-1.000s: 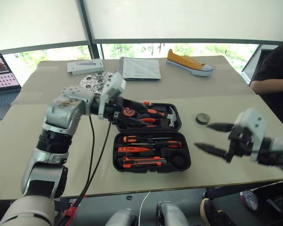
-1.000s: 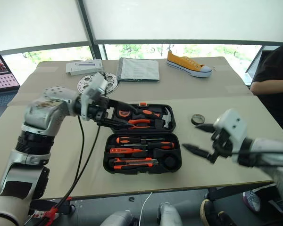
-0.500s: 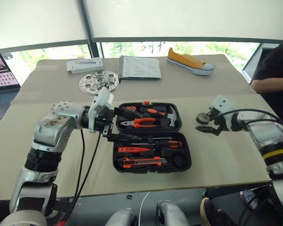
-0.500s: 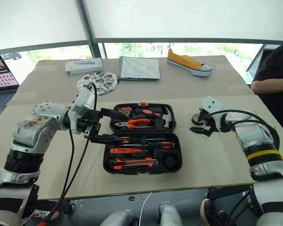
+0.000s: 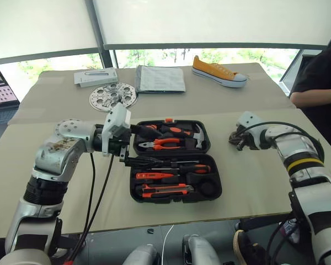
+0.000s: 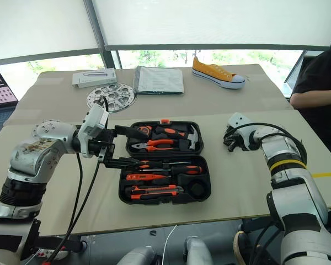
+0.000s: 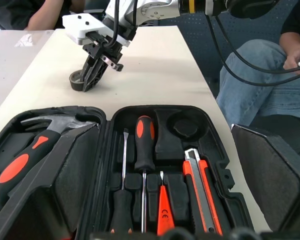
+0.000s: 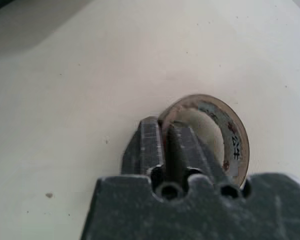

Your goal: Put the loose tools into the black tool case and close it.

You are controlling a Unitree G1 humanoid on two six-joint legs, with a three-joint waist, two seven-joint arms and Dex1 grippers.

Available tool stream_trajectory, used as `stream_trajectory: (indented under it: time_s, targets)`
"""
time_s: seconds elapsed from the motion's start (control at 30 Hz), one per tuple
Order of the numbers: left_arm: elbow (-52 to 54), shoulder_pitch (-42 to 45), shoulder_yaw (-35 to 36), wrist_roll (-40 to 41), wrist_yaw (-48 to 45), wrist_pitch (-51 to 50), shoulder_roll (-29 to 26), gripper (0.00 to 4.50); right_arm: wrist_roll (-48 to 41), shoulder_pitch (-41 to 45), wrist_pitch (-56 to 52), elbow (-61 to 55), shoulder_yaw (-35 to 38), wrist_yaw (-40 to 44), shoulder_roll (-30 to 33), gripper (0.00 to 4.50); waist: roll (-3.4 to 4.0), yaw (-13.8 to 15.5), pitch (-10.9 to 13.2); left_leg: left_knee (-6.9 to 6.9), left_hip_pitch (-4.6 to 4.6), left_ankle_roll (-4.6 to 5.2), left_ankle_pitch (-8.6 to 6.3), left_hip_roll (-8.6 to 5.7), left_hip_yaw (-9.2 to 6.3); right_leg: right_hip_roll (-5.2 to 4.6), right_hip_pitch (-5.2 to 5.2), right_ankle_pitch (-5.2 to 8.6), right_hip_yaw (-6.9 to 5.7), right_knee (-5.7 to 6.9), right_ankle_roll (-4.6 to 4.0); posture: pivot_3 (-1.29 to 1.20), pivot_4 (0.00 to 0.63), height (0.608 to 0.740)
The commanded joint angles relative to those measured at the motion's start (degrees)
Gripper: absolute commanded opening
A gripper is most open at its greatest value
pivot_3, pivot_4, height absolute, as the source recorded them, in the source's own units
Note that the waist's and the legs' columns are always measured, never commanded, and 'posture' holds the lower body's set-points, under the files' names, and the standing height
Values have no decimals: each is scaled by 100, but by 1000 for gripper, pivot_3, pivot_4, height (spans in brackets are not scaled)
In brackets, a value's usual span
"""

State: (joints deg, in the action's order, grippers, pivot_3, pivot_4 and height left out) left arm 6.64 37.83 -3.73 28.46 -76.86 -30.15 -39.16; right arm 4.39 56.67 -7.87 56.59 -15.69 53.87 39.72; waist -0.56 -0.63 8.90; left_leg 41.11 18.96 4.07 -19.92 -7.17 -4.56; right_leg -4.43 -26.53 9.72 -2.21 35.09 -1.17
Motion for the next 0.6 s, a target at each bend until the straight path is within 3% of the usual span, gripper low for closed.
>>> stream_trajectory:
  time_s: [0.03,0.07,0.23,0.3,0.4,0.6]
  targets:
    - [94,22,-86,-35,-107,141,-117,4500,-364,-148,-90,-1071,447,617,314,64,1,-11,1,0,1,0,0,0,0,0,-1,0,-1,0,0,0,150,740]
    - [99,1,-99,-34,-138,154,-137,4500,-423,-227,-142,-1293,503,707,343,64,1,-16,0,1,3,0,0,0,0,0,-5,0,0,1,0,0,150,740]
    - [231,-304,-471,-144,-710,523,-373,4500,-2433,-2331,-2200,-6596,987,1820,1143,64,12,17,-4,9,37,0,0,7,-6,3,-43,1,-7,18,-6,0,150,740]
    - [228,-264,-517,-136,-749,556,-363,4500,-2896,-2959,-2658,-7897,1065,1851,1395,64,14,70,-4,14,57,0,0,7,-9,3,-60,2,-11,23,-7,0,150,740]
    - [205,-198,-546,-103,-783,544,-357,4500,-2934,-3439,-2943,-8766,961,1579,1529,64,15,111,-3,43,66,1,-2,1,-9,2,-52,-8,-7,21,-4,0,150,740]
    - [124,-136,-594,-171,-845,652,-369,4500,-2403,-3712,-2908,-8946,523,1226,1669,64,14,173,-3,57,21,-13,-13,2,-9,6,14,-32,-5,-5,13,0,150,740]
